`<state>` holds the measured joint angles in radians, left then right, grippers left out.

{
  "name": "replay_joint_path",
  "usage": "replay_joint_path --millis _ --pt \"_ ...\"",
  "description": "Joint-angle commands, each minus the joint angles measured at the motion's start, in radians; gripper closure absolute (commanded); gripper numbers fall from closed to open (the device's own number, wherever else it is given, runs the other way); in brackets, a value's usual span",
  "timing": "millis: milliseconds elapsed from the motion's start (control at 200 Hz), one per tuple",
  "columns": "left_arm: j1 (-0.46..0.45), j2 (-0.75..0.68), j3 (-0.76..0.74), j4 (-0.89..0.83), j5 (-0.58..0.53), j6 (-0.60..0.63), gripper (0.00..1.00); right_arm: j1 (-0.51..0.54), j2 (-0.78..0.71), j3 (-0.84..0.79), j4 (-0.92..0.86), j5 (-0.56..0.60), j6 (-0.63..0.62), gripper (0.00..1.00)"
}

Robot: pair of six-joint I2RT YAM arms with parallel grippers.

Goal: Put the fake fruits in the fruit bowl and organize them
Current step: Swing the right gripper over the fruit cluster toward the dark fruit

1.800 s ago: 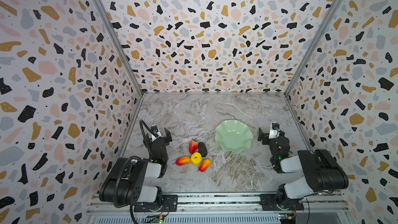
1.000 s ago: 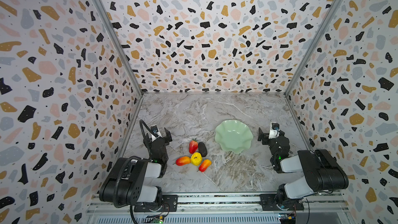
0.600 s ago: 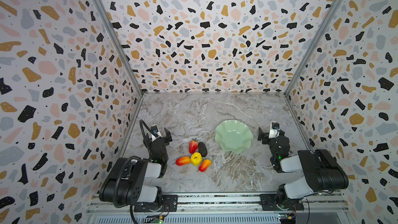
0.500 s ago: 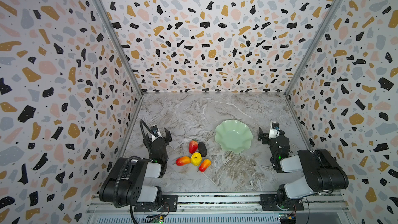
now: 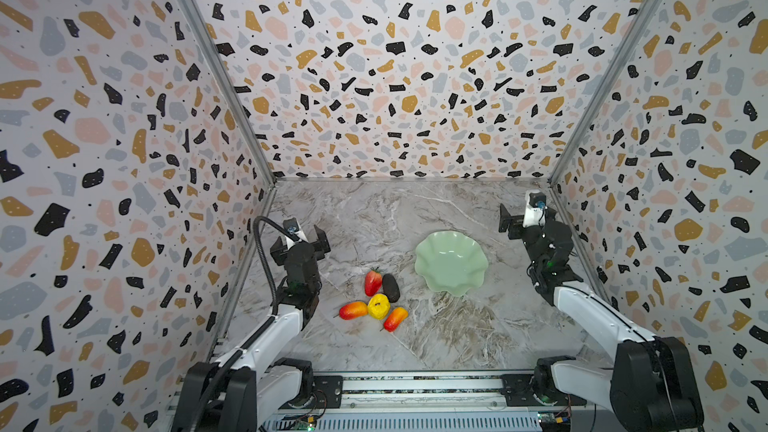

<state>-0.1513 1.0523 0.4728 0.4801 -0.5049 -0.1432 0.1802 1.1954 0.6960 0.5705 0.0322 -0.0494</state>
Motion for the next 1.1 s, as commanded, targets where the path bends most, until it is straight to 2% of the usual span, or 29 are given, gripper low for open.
replay_joint_path --millis 0,85,185,300,370,501,646,801,1096 --pt "-0.024 -0.052 0.155 -0.345 0.075 -0.056 0.00 0.140 0.086 0.160 -0.390 -0.052 -0.073 0.01" --pt "-0.036 -0.066 0.254 -0.474 0.117 -0.049 0.00 0.269 0.174 0.263 -0.500 -0.050 -0.123 0.01" --pt "-0.036 -0.053 0.395 -0.665 0.164 -0.022 0.01 0.389 0.268 0.375 -0.618 -0.128 -0.186 0.01" --pt "-0.037 -0.020 0.538 -0.873 0.177 0.048 0.00 0.479 0.382 0.534 -0.760 -0.189 -0.201 0.01" --pt "-0.037 -0.011 0.567 -0.940 0.159 0.091 0.00 0.523 0.457 0.622 -0.818 -0.198 -0.185 0.01" --pt "-0.037 0.002 0.523 -0.927 0.139 0.143 0.01 0.569 0.581 0.754 -0.897 -0.186 -0.074 0.01" --pt "-0.030 0.030 0.496 -0.906 0.263 0.144 0.00 0.608 0.637 0.810 -0.963 -0.225 0.026 0.01" --pt "-0.021 0.014 0.462 -0.881 0.309 0.140 0.00 0.663 0.634 0.801 -1.008 -0.227 0.078 0.00" --pt "-0.011 -0.009 0.443 -0.868 0.296 0.137 0.00 0.696 0.656 0.756 -1.029 -0.288 0.126 0.16"
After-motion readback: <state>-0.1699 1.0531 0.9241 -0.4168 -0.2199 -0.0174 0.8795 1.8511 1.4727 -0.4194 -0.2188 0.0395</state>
